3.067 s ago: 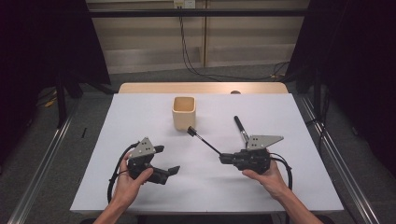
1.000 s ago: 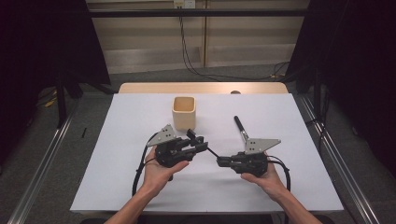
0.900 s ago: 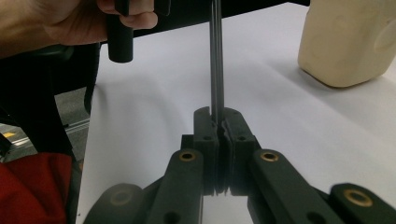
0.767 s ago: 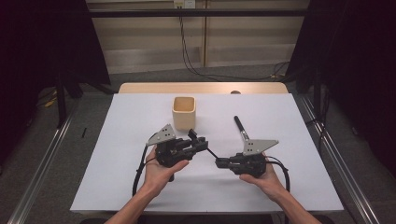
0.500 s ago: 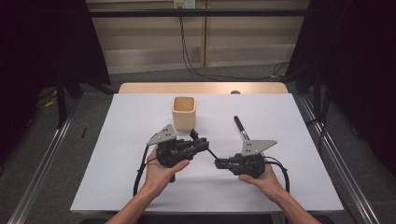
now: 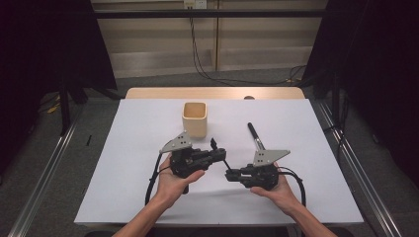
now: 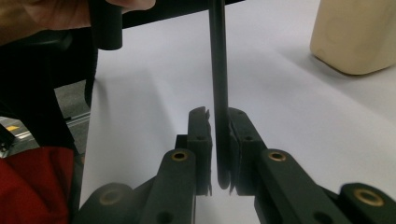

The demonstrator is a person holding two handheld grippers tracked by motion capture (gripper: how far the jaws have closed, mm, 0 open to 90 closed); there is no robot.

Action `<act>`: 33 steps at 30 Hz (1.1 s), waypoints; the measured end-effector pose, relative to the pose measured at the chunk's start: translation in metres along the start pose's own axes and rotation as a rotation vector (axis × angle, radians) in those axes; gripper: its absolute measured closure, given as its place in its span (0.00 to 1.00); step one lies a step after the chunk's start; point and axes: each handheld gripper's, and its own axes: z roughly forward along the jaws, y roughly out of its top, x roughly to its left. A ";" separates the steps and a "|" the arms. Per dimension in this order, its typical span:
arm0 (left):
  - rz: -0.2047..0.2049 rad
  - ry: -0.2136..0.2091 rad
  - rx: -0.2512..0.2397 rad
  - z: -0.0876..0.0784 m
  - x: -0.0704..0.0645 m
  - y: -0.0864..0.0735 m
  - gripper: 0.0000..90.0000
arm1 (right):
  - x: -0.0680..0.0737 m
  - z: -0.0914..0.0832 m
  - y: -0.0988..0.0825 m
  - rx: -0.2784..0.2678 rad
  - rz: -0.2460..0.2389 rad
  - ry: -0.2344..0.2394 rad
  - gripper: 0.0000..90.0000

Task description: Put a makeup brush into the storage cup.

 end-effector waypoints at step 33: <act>-0.002 0.040 0.037 -0.006 0.005 0.003 0.95 | -0.005 -0.015 0.004 -0.071 0.085 -0.096 0.08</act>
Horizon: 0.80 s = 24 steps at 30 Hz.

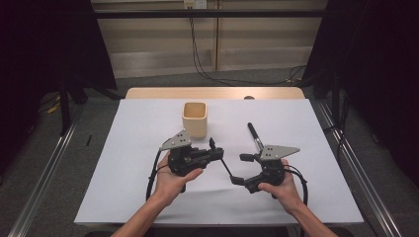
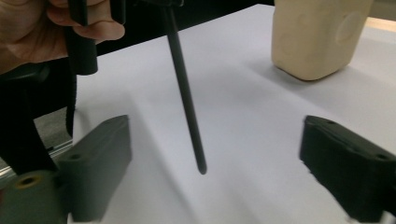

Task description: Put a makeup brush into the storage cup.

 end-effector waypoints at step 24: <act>-0.009 0.065 0.025 -0.022 0.012 0.002 0.95 | -0.004 -0.015 -0.003 -0.054 0.003 -0.095 0.06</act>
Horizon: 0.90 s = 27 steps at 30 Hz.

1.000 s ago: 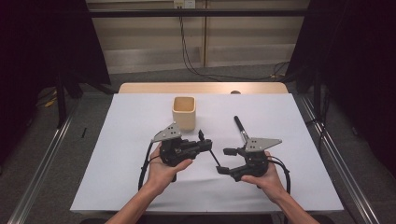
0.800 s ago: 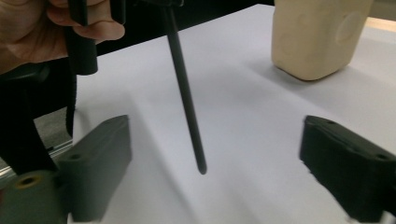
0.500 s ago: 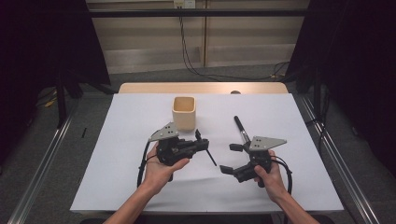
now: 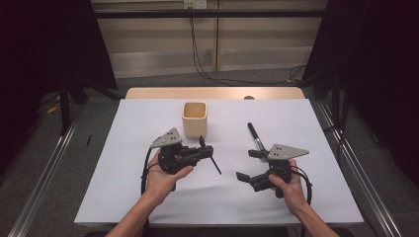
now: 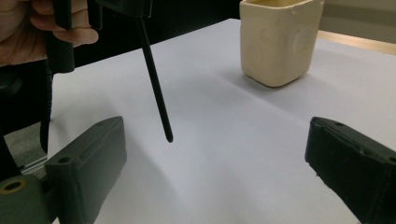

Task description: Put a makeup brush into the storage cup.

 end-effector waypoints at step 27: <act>0.009 0.083 0.021 -0.034 0.018 0.012 0.95 | -0.013 -0.047 -0.023 -0.120 0.065 -0.238 0.02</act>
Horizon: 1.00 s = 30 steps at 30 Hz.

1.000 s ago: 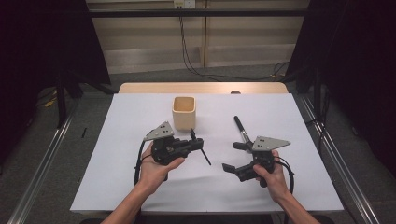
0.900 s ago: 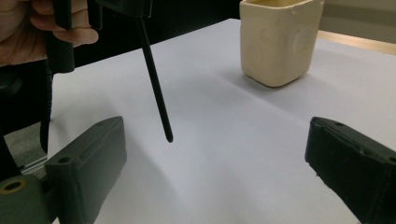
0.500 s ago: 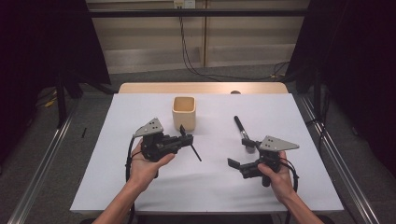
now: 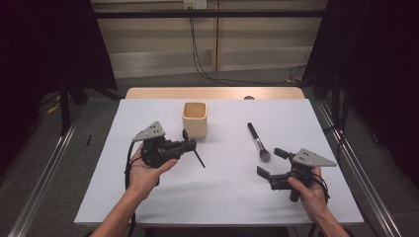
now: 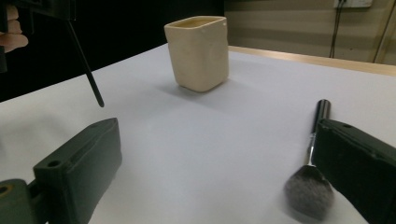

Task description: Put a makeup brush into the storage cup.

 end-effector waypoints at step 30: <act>-0.014 0.088 0.029 -0.014 0.035 0.025 0.95 | -0.012 -0.037 -0.010 -0.031 0.023 -0.153 0.00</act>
